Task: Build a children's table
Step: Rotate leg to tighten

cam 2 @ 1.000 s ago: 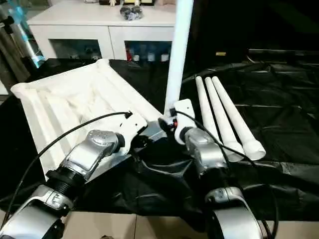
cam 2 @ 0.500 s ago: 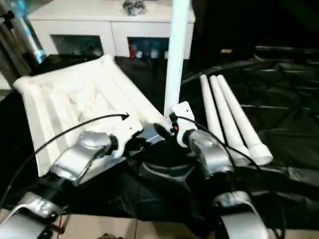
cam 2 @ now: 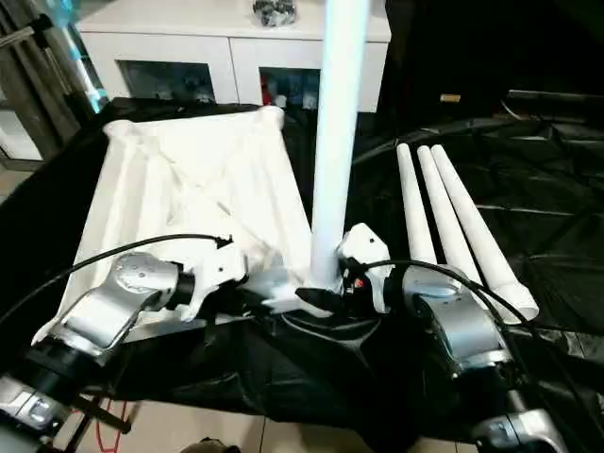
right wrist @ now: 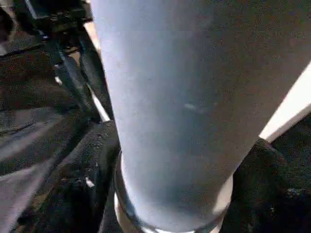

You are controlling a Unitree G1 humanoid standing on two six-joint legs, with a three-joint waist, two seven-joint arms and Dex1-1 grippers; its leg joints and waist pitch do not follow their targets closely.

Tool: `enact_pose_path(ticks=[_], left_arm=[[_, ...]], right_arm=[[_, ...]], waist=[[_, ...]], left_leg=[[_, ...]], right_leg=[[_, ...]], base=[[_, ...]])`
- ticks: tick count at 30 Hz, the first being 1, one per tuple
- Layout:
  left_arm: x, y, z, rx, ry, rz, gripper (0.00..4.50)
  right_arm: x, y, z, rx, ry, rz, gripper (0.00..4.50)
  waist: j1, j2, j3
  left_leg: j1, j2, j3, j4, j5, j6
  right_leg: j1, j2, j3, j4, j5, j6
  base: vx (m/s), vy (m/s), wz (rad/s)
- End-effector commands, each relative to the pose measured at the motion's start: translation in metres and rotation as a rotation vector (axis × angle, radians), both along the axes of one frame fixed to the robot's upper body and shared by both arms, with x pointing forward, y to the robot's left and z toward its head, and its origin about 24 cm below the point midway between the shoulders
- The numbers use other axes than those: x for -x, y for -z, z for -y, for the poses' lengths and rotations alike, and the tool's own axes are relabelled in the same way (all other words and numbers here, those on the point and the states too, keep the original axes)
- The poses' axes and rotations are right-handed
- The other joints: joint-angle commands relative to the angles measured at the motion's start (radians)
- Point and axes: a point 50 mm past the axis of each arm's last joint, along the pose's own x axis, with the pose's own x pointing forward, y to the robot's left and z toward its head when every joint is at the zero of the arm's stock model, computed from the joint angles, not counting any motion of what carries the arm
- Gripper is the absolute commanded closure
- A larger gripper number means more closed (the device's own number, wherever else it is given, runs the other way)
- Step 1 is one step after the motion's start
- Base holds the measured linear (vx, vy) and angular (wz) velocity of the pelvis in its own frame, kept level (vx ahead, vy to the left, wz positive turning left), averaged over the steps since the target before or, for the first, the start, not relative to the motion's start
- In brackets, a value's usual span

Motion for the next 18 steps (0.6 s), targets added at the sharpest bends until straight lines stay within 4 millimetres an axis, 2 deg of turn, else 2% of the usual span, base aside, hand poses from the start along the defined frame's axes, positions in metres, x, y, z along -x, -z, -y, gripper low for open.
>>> enact_pose_path(ticks=[1, 9, 11, 12, 13, 14, 15, 17, 18], left_arm=[[0.006, -0.005, 0.01, 0.022, 0.112, 0.003, 4.5], [0.004, -0.004, 0.006, 0.026, 0.078, -0.004, 4.5], [-0.002, -0.005, 0.01, 0.055, -0.006, -0.007, 4.5], [-0.002, -0.005, 0.01, 0.055, -0.006, -0.007, 4.5], [-0.013, -0.005, 0.017, 0.077, -0.142, 0.005, 4.5], [-0.013, -0.005, 0.017, 0.077, -0.142, 0.005, 4.5], [-0.02, -0.005, 0.022, 0.085, -0.216, 0.009, 4.5], [-0.028, -0.006, 0.03, 0.091, -0.312, 0.017, 4.5], [-0.028, -0.006, 0.031, 0.09, -0.317, 0.018, 4.5]], right_arm=[[0.003, -0.003, -0.007, -0.003, -0.051, -0.002, 1.41], [0.005, 0.004, -0.012, 0.0, -0.04, -0.038, 1.77], [-0.002, 0.01, -0.015, -0.002, 0.065, -0.03, 1.78], [-0.002, 0.01, -0.015, -0.002, 0.065, -0.03, 1.78], [-0.015, 0.019, -0.02, 0.001, 0.247, -0.021, 1.8], [-0.015, 0.019, -0.02, 0.001, 0.247, -0.021, 1.8], [-0.022, 0.025, -0.024, -0.009, 0.342, -0.036, 1.8], [-0.029, 0.032, -0.032, -0.025, 0.464, -0.07, 1.8], [-0.03, 0.033, -0.033, -0.027, 0.471, -0.074, 1.8]], waist=[[-0.006, -0.003, -0.061], [-0.006, -0.007, -0.065], [-0.007, -0.006, -0.064], [-0.009, -0.006, -0.063], [-0.016, -0.008, -0.059], [-0.018, -0.008, -0.059], [-0.024, -0.011, -0.059], [-0.035, -0.015, -0.058], [-0.038, -0.013, -0.058]], left_leg=[[0.024, 0.05, -0.017, -0.085, -0.315, 0.019], [0.02, 0.049, -0.016, -0.082, -0.275, 0.025], [0.022, 0.048, -0.015, -0.081, -0.274, 0.024], [0.022, 0.048, -0.014, -0.081, -0.276, 0.02], [0.022, 0.045, -0.014, -0.084, -0.302, 0.005], [0.025, 0.044, -0.015, -0.083, -0.316, -0.004], [0.023, 0.04, -0.019, -0.085, -0.331, -0.016], [0.025, 0.04, -0.021, -0.086, -0.351, -0.025], [0.026, 0.039, -0.022, -0.085, -0.359, -0.023]], right_leg=[[0.041, -0.05, 0.039, -0.071, -0.275, -0.216], [0.043, -0.05, 0.039, -0.064, -0.226, -0.225], [0.04, -0.05, 0.039, -0.064, -0.226, -0.229], [0.04, -0.051, 0.04, -0.065, -0.232, -0.23], [0.037, -0.05, 0.038, -0.07, -0.282, -0.224], [0.035, -0.052, 0.038, -0.072, -0.31, -0.22], [0.04, -0.053, 0.035, -0.075, -0.358, -0.201], [0.035, -0.053, 0.035, -0.082, -0.394, -0.186], [0.034, -0.054, 0.035, -0.085, -0.407, -0.18]], base=[[0.0, 0.0, 0.0], [0.0, 0.0, 0.0], [0.0, 0.0, 0.0], [0.0, 0.0, 0.0], [0.0, 0.0, 0.0], [0.0, 0.0, 0.0], [0.0, 0.0, 0.0], [0.0, 0.0, 0.0], [0.0, 0.0, 0.0]])
